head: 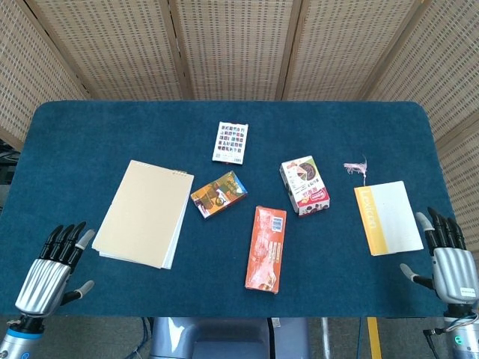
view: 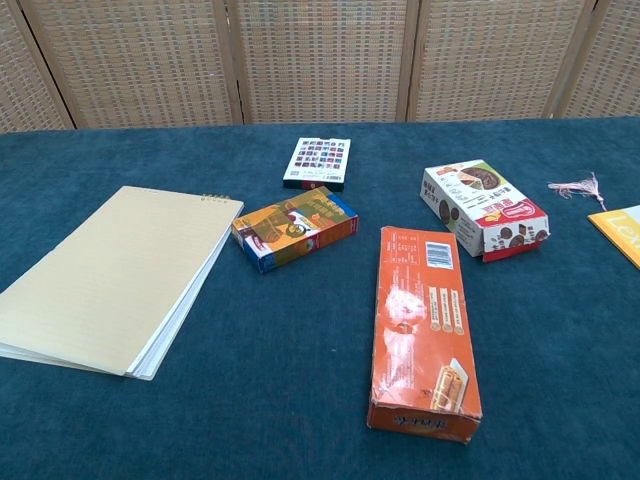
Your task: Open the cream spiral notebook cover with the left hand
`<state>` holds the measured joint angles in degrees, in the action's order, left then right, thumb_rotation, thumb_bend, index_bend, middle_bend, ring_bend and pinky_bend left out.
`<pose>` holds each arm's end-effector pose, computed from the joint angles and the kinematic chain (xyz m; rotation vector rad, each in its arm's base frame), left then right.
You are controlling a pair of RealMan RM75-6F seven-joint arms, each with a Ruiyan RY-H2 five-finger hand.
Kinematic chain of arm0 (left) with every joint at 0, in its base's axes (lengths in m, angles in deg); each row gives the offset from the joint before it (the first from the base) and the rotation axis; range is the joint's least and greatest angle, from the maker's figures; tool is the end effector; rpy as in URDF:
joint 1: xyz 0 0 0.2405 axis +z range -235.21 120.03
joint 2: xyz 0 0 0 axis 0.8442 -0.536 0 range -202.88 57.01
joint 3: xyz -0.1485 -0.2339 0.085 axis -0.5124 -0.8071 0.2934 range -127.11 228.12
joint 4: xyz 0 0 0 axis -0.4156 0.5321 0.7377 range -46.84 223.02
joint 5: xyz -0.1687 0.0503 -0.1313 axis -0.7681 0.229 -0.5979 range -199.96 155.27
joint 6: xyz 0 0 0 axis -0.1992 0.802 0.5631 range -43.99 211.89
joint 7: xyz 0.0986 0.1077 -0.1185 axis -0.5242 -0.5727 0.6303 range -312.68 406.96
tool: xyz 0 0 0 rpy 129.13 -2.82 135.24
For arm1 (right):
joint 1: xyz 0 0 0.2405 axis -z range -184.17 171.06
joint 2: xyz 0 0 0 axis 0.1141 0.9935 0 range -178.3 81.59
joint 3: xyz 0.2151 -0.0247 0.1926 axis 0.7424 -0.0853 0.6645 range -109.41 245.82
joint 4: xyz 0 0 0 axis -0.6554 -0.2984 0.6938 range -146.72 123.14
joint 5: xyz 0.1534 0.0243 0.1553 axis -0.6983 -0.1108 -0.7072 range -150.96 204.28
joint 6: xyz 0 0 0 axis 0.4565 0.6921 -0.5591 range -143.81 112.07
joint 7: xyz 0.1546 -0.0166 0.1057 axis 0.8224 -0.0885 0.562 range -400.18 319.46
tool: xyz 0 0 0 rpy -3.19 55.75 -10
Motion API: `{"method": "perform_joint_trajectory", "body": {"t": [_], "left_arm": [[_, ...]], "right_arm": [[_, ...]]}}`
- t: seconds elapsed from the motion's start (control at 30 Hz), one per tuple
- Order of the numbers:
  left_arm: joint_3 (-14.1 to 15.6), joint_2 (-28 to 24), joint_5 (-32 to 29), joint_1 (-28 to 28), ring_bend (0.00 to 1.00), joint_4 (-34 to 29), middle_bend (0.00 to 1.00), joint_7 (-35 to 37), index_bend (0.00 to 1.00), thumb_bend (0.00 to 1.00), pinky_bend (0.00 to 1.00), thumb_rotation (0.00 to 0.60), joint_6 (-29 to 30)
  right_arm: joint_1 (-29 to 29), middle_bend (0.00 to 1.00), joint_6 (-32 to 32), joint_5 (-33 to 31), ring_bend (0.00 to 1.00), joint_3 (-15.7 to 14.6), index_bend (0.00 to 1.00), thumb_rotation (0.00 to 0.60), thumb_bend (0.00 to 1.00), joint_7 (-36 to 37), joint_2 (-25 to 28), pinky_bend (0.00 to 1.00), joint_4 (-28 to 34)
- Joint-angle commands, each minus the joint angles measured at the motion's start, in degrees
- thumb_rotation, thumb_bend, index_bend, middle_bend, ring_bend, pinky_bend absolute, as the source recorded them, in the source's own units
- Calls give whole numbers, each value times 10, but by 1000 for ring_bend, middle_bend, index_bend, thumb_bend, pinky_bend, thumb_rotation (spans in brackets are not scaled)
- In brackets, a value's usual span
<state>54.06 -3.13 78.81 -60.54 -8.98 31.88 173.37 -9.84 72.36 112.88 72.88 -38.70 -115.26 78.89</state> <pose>-0.2815 0.1855 0.1061 -1.6136 -0.7513 -0.9688 -0.3454 -0.2254 0.1651 1.3063 -0.8910 0.9800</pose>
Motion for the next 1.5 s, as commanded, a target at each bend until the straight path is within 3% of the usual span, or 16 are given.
{"method": "perform_joint_trajectory", "body": {"t": [0.03, 0.4, 0.8, 1.5], "left_arm": [[-1, 0, 1, -1, 0, -1, 0, 0, 0, 35, 0, 600, -1], [-1, 2, -26, -33, 0, 30, 0, 32, 0, 109, 0, 600, -69], [-21, 37, -67, -73, 0, 75, 0, 7, 0, 207, 0, 600, -141], [-31, 89, -124, -109, 0, 107, 0, -47, 0, 247, 0, 600, -209]], "right_arm": [[1, 0, -3, -1, 0, -1, 0, 600, 28, 0, -1, 0, -2], [-1, 0, -17, -12, 0, -1, 0, 600, 28, -5, 1, 0, 4], [-3, 0, -25, -18, 0, 0, 0, 600, 28, -3, 3, 0, 9], [-4, 0, -32, -22, 0, 1, 0, 600, 28, 5, 5, 0, 14]]}}
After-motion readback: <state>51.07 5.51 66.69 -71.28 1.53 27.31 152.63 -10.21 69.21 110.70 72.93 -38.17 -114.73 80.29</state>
